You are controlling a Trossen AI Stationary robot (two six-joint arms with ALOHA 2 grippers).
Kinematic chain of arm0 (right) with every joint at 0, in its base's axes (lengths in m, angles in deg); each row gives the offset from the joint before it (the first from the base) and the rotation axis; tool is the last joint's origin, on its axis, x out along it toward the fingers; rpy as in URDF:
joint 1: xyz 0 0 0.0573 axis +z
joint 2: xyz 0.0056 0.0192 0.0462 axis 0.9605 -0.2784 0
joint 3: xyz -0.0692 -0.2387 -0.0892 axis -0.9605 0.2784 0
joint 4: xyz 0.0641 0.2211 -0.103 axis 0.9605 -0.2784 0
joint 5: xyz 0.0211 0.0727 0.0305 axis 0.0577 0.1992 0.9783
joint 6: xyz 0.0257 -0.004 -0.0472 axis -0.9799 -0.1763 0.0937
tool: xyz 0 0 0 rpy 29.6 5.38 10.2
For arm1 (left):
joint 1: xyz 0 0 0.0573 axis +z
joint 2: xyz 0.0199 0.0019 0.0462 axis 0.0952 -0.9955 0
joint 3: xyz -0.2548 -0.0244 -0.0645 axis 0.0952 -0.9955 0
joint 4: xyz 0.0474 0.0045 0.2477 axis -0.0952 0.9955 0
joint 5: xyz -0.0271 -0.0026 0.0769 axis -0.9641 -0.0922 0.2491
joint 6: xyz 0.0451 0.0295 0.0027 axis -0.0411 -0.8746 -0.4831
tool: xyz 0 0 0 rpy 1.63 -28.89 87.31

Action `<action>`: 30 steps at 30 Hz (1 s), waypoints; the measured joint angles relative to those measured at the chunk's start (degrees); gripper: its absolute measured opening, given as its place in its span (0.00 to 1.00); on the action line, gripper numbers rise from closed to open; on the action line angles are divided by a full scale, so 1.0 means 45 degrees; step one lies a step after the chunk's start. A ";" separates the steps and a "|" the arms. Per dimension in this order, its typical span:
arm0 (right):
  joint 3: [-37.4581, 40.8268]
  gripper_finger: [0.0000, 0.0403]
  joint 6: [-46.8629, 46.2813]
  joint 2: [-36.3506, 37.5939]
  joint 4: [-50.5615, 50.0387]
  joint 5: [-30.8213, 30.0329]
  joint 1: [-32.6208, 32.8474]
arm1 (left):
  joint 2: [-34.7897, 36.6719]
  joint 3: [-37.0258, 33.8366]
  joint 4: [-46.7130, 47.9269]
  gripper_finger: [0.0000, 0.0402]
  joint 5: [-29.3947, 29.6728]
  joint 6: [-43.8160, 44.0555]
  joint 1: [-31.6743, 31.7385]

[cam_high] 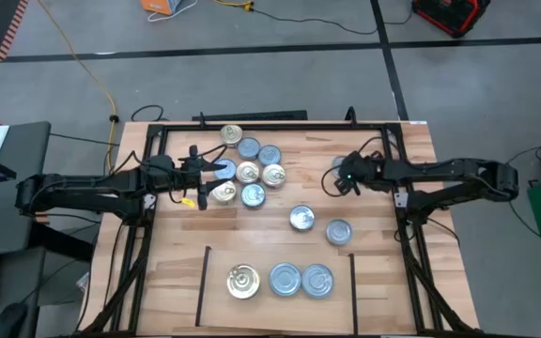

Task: Stack canned seafood by type on shelf
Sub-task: Put the top green and white tuna can on the top of the green and white tuna can on the shelf

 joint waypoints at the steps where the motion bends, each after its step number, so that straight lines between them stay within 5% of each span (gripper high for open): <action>1: -0.0063 0.69 -0.0348 -0.0025 -0.0483 -0.0147 -0.0166 | 0.0000 0.0000 0.0023 0.42 -0.0005 0.0104 0.0004; 12: -0.0439 0.69 -0.0971 -0.0032 -0.1511 -0.2248 -0.1344 | 0.0000 0.0000 0.0012 0.42 -0.0053 0.0417 0.0004; 24: -0.0439 0.69 -0.0243 -0.0032 -0.2234 0.2000 -0.1800 | 0.0000 0.0000 -0.0012 0.42 -0.0495 0.0461 0.0004; 30: -0.0439 0.69 0.0501 -0.0032 -0.0659 0.2194 -0.1169 | 0.0000 0.0000 -0.0032 0.42 -0.0500 0.0461 0.0002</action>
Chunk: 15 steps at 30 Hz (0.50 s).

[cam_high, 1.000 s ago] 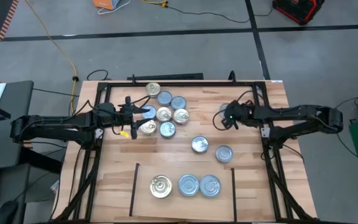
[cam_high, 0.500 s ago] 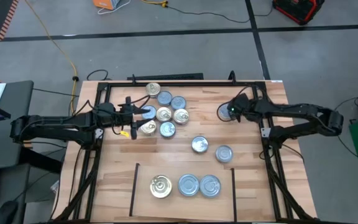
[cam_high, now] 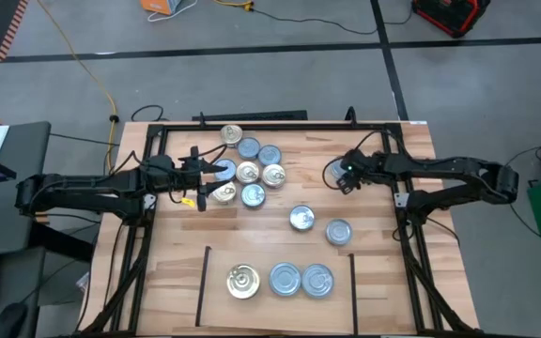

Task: Stack canned seafood by type on shelf
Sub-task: Put the top green and white tuna can on the top of the green and white tuna can on the shelf

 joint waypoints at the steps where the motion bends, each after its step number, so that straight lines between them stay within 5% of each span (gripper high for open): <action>1: 0.0000 0.69 0.0263 0.0000 0.0339 -0.0001 -0.0036 | 0.0000 0.0000 -0.0008 0.42 0.0000 0.0000 0.0001; 9: -0.0015 0.69 0.1422 -0.0433 0.3086 0.0919 -0.0748 | 0.0000 0.0000 -0.0160 0.42 -0.0219 0.0121 -0.0004; 15: -0.0015 0.69 0.0143 -0.0432 0.1316 0.1034 -0.0022 | 0.0000 0.0000 -0.0102 0.42 -0.0822 0.0568 -0.0003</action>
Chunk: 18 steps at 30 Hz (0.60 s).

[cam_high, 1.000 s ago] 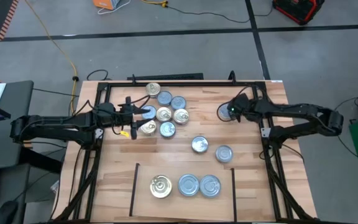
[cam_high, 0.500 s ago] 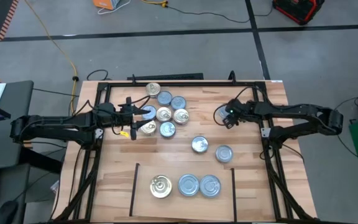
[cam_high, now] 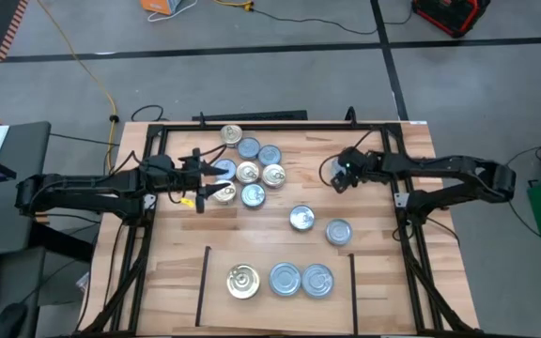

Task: Stack canned seafood by type on shelf
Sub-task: Put the top green and white tuna can on the top of the green and white tuna can on the shelf

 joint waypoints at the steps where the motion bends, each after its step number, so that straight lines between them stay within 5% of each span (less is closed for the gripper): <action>1: 0.0000 0.69 -0.0280 0.0000 -0.0354 -0.0256 0.0201 | 0.0000 0.0000 -0.0004 0.42 -0.0075 0.0000 0.0000; 11: 0.0172 0.69 -0.2658 0.0000 -0.2160 -0.1320 0.1294 | 0.0000 0.0000 0.0010 0.42 -0.0071 0.0083 0.0000; 18: 0.1225 0.69 -0.1240 -0.0002 0.1756 -0.1037 0.0345 | 0.0000 0.0000 0.0020 0.42 -0.0067 -0.0036 0.0001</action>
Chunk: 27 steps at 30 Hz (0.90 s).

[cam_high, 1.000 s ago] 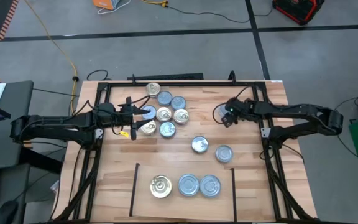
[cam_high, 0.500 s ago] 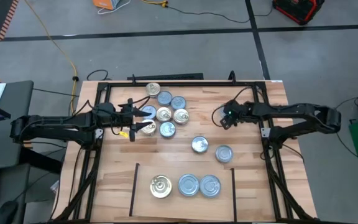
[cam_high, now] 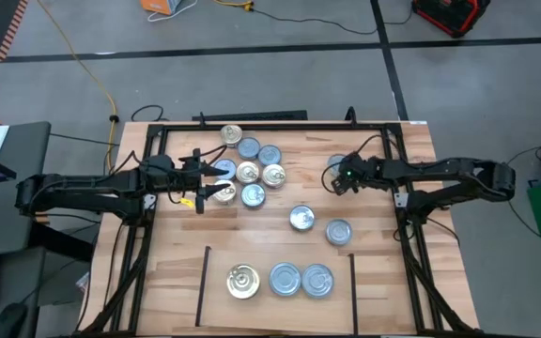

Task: Stack canned seafood by type on shelf
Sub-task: Put the top green and white tuna can on the top of the green and white tuna can on the shelf

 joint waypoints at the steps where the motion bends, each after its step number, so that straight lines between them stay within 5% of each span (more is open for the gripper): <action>1: 0.0111 0.69 0.0328 -0.0082 0.0655 0.0018 -0.0272 | 0.0000 0.0000 -0.0001 0.42 0.0000 0.0001 -0.0001; 11: -0.0200 0.69 0.3430 -0.2941 0.6166 0.2687 -0.2096 | 0.0000 0.0000 -0.0039 0.42 0.0005 -0.0055 0.0004; 14: -0.0953 0.69 0.3991 -0.3655 0.5837 0.2708 -0.2004 | 0.0000 0.0000 -0.0031 0.42 0.0005 -0.0019 -0.0001; 18: -0.1481 0.69 0.4104 -0.3529 0.5413 0.2542 -0.1682 | 0.0000 0.0000 0.0049 0.42 -0.0007 0.0191 -0.0001; 27: -0.1482 0.69 0.4431 -0.3643 0.6432 -0.0263 -0.1104 | 0.0000 0.0000 0.0009 0.42 0.0000 0.0223 -0.0001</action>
